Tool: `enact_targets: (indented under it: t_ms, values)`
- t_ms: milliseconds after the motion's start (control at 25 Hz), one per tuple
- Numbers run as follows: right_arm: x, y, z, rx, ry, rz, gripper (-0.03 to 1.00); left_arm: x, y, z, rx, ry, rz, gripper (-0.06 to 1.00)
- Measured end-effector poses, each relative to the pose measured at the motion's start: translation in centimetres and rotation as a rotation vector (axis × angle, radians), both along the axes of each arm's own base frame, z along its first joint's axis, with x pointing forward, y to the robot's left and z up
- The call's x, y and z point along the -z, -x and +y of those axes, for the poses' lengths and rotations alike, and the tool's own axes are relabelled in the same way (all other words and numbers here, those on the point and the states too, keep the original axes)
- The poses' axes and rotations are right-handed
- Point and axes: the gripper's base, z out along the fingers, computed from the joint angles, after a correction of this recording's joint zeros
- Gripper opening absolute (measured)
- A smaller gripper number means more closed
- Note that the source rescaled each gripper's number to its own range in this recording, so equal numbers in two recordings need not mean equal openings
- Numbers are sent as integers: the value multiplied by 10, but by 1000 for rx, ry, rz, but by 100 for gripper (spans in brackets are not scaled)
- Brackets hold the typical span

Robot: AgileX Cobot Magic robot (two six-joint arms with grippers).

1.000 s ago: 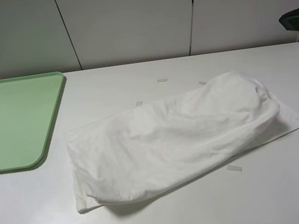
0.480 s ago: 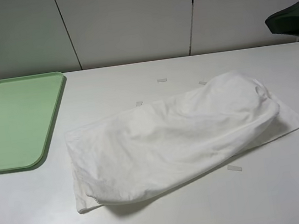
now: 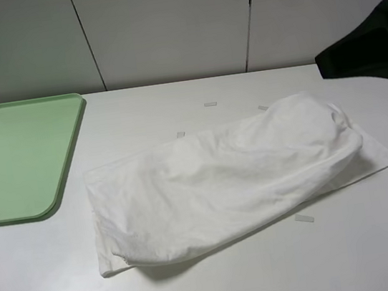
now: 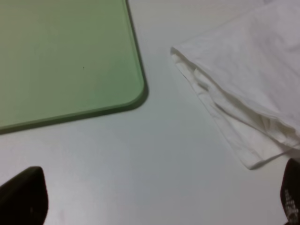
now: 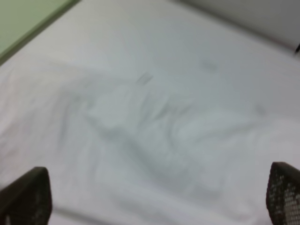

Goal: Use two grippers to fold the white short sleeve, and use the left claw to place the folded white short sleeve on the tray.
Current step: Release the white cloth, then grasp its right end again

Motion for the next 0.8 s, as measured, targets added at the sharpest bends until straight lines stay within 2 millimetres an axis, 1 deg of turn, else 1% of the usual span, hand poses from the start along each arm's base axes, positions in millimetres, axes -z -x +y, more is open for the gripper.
enact_targets:
  t_ms: [40, 160, 240, 360, 400, 480, 600, 680, 800]
  values:
    - [4, 4, 1, 7, -19, 77, 100, 0, 0, 0, 0, 0, 0, 100]
    - [9, 10, 1, -2, -8, 176, 100, 0, 0, 0, 0, 0, 0, 100]
    - [12, 14, 1, -11, -11, 222, 100, 0, 0, 0, 0, 0, 0, 100]
    - [14, 17, 4, 0, -66, 287, 100, 0, 0, 0, 0, 0, 0, 100]
    - [17, 17, 5, 3, -82, 308, 100, 0, 0, 0, 0, 0, 0, 100]
    - [30, 14, 7, 19, -97, 354, 100, 0, 0, 0, 0, 0, 0, 100]
    - [46, 2, 10, 47, -82, 388, 100, 0, 0, 0, 0, 0, 0, 100]
    - [51, -9, 11, 69, -72, 367, 100, 0, 0, 0, 0, 0, 0, 100]
    - [61, -32, 10, 131, -61, 342, 100, 0, 0, 0, 0, 0, 0, 100]
